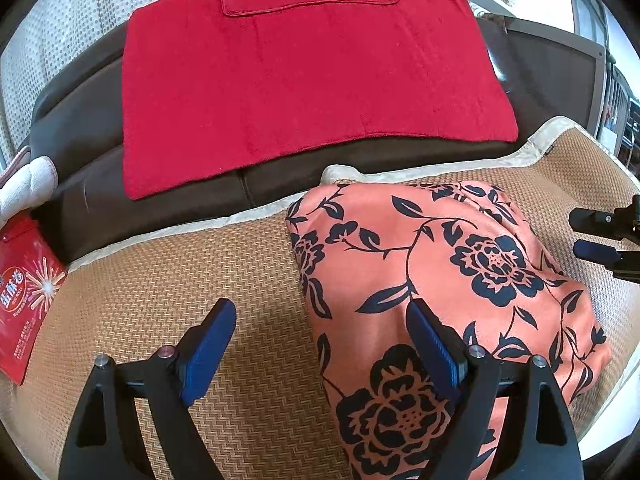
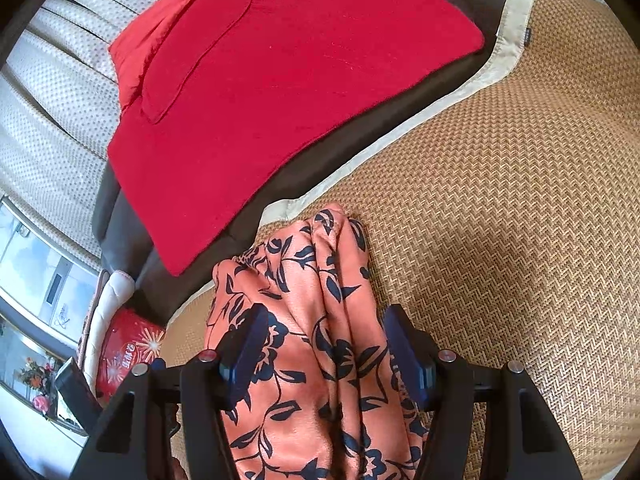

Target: Fold small clothes

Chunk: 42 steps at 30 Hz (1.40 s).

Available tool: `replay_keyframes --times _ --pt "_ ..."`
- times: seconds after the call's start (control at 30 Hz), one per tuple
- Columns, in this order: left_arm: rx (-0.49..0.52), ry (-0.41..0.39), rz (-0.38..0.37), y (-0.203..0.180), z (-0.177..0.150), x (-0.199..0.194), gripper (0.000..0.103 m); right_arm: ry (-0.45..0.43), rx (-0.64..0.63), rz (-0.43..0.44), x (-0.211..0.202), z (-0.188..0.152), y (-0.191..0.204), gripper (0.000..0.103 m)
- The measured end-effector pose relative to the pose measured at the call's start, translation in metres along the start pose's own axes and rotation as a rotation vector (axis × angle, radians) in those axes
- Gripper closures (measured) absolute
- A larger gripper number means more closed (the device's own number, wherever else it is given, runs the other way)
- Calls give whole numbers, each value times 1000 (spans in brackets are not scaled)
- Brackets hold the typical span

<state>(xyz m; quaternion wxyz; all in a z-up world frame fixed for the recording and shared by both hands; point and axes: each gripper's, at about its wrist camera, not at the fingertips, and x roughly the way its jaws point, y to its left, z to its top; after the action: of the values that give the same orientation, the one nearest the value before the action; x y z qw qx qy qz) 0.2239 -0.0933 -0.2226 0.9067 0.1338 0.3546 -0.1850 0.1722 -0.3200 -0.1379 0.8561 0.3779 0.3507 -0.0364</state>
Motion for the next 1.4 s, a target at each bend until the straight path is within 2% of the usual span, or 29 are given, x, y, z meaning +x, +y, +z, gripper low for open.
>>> replay_keyframes --times 1.2,1.4 --pt "-18 5 -5 -2 1 0 16 23 -6 22 8 -2 4 38" --pt "-19 18 -24 -4 1 2 16 32 2 26 10 -3 2 38"
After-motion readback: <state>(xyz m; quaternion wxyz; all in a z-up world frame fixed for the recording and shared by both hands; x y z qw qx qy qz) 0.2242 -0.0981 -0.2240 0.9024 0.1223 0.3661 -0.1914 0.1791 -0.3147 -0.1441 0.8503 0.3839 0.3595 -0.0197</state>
